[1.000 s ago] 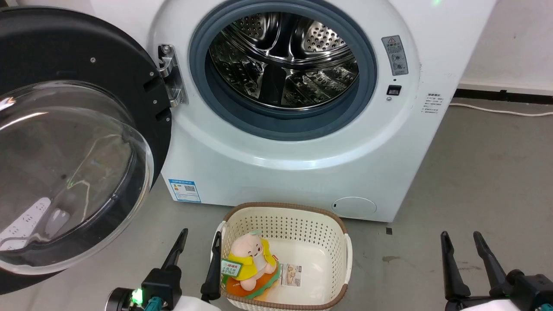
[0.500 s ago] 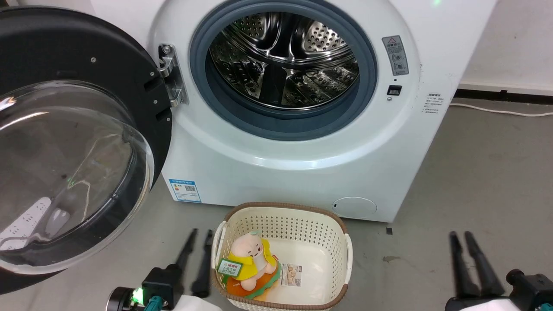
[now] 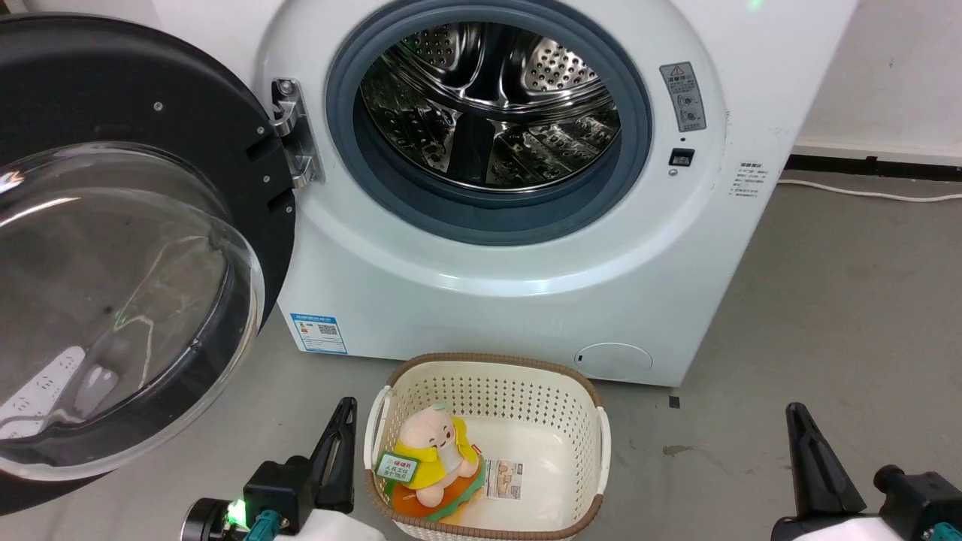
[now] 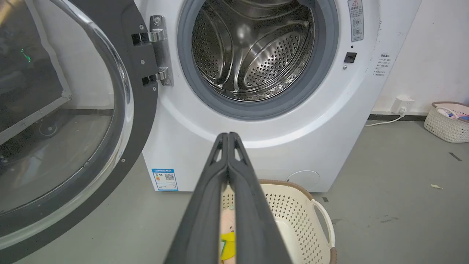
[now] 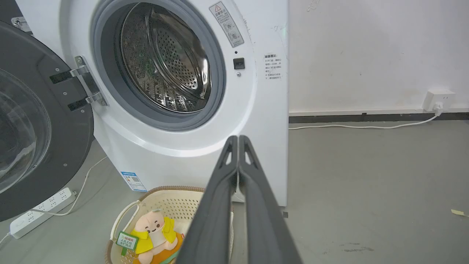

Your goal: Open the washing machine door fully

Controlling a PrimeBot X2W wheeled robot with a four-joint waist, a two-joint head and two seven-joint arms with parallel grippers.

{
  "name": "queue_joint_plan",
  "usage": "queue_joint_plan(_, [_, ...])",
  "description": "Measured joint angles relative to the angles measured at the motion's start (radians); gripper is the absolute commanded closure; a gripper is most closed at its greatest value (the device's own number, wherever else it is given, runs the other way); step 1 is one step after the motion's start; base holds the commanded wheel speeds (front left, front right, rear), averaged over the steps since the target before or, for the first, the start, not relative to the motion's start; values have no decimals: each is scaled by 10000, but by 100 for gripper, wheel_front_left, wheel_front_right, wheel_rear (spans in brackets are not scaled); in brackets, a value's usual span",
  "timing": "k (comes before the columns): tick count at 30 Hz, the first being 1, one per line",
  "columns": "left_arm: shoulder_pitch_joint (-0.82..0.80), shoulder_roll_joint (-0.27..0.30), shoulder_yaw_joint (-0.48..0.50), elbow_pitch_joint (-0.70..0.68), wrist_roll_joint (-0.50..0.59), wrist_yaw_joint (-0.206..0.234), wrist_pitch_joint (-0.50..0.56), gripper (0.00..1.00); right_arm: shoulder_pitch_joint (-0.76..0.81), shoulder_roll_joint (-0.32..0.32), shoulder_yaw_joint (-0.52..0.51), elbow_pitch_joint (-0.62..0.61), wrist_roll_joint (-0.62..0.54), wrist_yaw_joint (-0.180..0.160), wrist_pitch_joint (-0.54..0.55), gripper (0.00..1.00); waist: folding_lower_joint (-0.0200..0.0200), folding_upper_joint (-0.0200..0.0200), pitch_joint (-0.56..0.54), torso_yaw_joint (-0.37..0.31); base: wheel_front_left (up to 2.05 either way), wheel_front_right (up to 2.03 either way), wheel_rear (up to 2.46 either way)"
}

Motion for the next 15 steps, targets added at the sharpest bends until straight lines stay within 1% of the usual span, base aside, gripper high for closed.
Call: queue_joint_plan(15, [0,-10,213,-207,107,-2,309,100,-35,0,65,-90,-268,0,303,100,0,0,-20,-118,0,0,0])
